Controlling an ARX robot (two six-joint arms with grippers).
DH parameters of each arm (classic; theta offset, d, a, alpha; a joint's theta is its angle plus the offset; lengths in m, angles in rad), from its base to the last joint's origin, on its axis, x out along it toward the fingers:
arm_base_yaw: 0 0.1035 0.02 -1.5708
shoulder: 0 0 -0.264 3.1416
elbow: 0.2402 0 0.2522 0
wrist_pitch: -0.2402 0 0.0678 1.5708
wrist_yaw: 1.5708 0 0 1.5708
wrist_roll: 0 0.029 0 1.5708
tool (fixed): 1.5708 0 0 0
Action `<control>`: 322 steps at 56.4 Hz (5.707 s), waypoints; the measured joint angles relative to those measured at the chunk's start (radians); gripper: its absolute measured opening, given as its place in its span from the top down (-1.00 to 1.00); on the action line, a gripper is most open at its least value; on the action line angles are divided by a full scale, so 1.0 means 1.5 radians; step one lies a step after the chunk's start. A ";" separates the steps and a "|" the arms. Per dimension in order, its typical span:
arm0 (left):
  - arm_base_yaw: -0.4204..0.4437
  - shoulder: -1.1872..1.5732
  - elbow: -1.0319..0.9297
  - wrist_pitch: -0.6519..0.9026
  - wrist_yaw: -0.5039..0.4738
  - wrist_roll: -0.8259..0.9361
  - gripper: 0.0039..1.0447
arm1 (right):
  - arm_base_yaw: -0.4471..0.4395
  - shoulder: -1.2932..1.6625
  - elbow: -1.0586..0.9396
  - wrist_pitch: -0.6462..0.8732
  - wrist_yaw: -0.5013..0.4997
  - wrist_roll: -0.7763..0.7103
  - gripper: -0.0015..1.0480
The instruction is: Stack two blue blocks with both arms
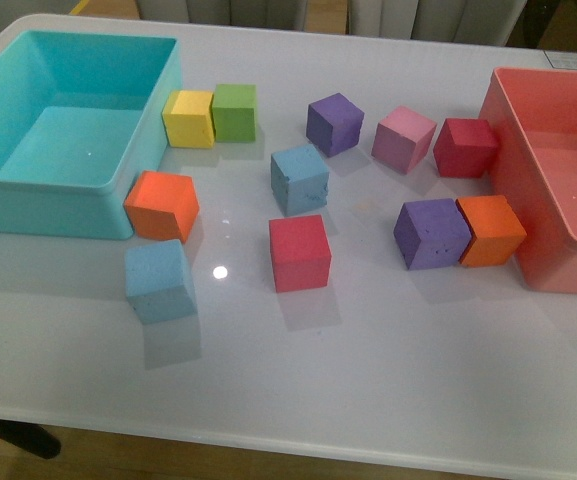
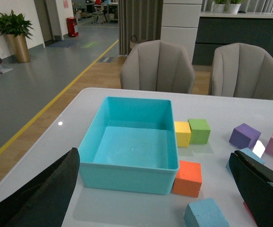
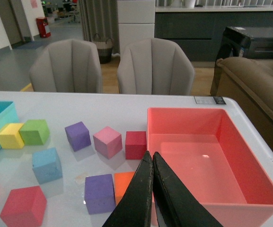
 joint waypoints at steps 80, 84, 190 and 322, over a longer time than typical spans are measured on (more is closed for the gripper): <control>-0.061 0.136 0.092 -0.207 -0.108 -0.026 -0.84 | 0.000 -0.204 0.000 -0.207 0.001 0.001 -0.82; -0.119 0.257 0.139 -0.260 -0.135 -0.037 -0.84 | 0.000 -0.204 0.000 -0.207 0.000 0.001 -0.83; -0.265 1.438 0.571 0.175 -0.106 -0.267 -0.84 | 0.000 -0.204 0.000 -0.207 0.000 0.001 -0.83; -0.358 1.513 1.025 -0.112 -0.082 -0.038 0.26 | 0.000 -0.204 0.000 -0.207 0.000 0.001 -0.83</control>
